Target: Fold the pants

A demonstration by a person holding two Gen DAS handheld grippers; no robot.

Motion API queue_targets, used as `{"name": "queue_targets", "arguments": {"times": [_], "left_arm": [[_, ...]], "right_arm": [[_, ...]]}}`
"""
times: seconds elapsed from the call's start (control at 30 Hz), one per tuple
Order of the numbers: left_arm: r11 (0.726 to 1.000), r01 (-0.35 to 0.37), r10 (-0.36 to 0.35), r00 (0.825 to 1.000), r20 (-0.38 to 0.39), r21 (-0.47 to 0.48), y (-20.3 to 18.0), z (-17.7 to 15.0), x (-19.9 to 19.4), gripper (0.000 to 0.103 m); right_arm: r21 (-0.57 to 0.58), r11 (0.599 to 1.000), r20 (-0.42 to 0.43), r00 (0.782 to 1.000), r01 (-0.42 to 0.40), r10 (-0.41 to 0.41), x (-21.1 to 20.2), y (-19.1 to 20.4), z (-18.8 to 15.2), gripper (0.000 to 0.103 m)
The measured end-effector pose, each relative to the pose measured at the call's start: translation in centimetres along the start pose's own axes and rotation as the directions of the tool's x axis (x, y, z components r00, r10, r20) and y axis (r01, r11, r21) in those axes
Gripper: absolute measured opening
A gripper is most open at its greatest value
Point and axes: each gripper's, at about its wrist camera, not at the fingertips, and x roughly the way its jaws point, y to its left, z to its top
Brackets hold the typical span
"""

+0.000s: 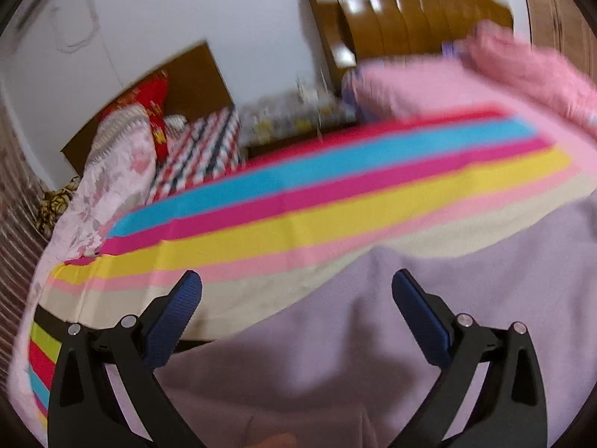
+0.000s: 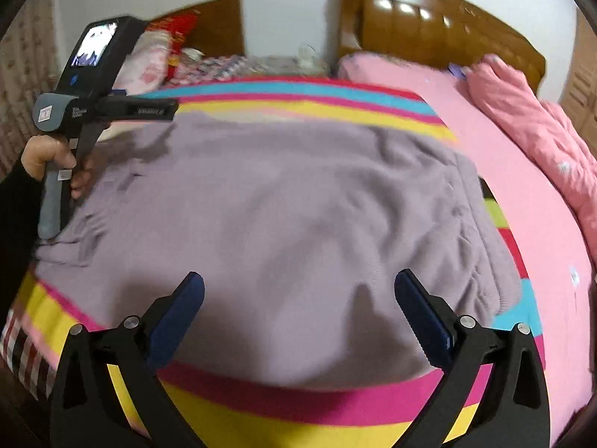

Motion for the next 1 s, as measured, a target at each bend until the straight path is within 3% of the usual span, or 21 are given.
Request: {"name": "queue_targets", "arguments": {"times": [0.13,0.23,0.33,0.43,0.53,0.63,0.7,0.83,1.0], "left_arm": [[0.99,0.081,-0.074,0.995,0.062,-0.114,2.7,-2.6,-5.8,0.102],[0.984,0.129,-0.129,0.992,0.005,-0.126,3.8,-5.3,-7.1,0.102],[0.989,0.069,-0.074,0.997,-0.037,-0.128,5.2,-7.8,-7.6,0.102],[0.984,0.096,-0.112,0.988,-0.104,-0.152,6.2,-10.0,-6.8,0.102],[0.981,0.09,-0.119,0.978,-0.169,-0.172,6.6,-11.9,-5.5,0.102],[0.979,0.098,-0.122,0.984,-0.13,-0.178,6.8,-13.3,-5.6,0.102],[0.972,0.111,-0.141,0.981,-0.135,-0.209,7.1,-13.7,-5.4,0.102],[0.97,0.112,-0.148,0.976,-0.161,-0.214,7.2,-13.7,-4.9,0.102],[0.97,0.12,-0.152,0.977,-0.147,-0.21,7.2,-14.0,-5.1,0.102]], "right_arm": [[-0.053,0.998,-0.03,0.999,-0.035,0.033,1.3,2.3,-1.1,0.099],[-0.032,0.999,-0.004,1.0,-0.031,0.031,2.0,2.7,-2.0,0.099],[-0.021,0.997,-0.022,0.997,-0.076,0.076,1.5,2.0,-2.1,0.099],[0.094,0.985,0.021,0.989,-0.146,0.145,-0.5,-0.8,-2.4,0.099],[0.354,0.909,0.091,0.976,-0.219,0.199,-2.1,-6.4,-3.8,0.099],[0.567,0.772,0.158,0.958,-0.287,0.24,-2.9,-12.3,-5.8,0.099],[0.609,0.752,0.14,0.967,-0.253,0.212,-2.7,-14.3,-6.0,0.099],[0.67,0.685,0.147,0.956,-0.286,0.255,-1.0,-16.7,-5.6,0.099],[0.694,0.69,0.062,0.971,-0.208,0.231,1.2,-17.0,-2.9,0.099]]}}
